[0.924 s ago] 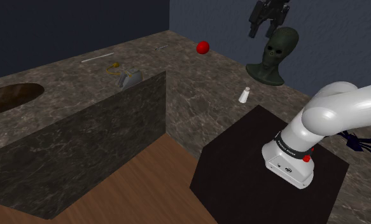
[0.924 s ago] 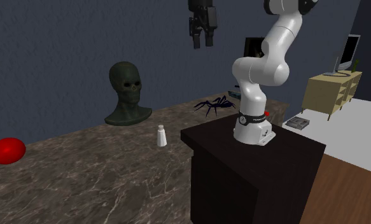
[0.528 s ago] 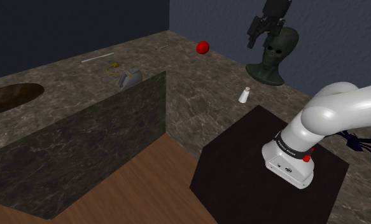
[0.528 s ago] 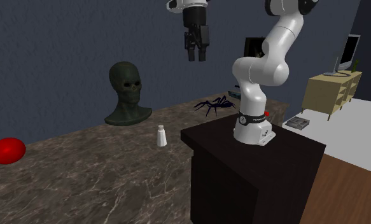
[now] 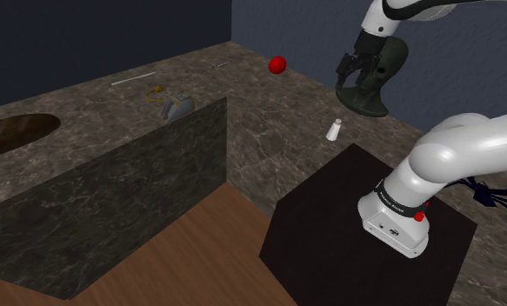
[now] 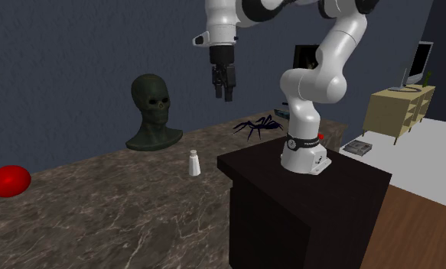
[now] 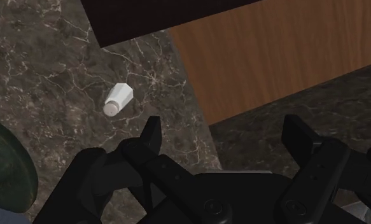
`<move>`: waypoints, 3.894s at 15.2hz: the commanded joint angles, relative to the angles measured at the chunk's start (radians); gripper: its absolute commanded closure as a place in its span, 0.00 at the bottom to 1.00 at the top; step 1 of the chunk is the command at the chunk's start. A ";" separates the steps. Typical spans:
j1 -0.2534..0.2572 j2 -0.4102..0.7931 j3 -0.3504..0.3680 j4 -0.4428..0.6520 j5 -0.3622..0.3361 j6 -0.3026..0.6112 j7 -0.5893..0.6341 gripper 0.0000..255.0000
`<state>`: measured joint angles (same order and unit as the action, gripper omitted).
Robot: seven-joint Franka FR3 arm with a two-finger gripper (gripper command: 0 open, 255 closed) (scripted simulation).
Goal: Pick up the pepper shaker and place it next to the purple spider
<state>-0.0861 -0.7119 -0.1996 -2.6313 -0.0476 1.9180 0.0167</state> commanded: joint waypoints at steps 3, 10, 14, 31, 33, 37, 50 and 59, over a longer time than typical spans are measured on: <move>-0.027 0.070 -0.055 -0.063 -0.037 0.150 -0.052 0.00; -0.056 0.272 -0.171 -0.118 -0.072 0.434 -0.161 0.00; -0.045 0.430 -0.248 -0.113 -0.042 0.600 -0.251 0.00; -0.080 0.969 -0.195 0.037 0.645 0.936 -0.863 0.00; -0.081 0.969 -0.194 0.036 0.644 0.937 -0.863 0.00; -0.081 0.969 -0.194 0.036 0.644 0.937 -0.863 0.00; -0.053 0.934 -0.233 0.026 0.587 0.917 -0.817 1.00; 0.024 0.770 -0.365 -0.005 0.300 0.819 -0.600 1.00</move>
<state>-0.0647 0.0739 -0.5548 -2.6347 0.2827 2.7485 -0.6033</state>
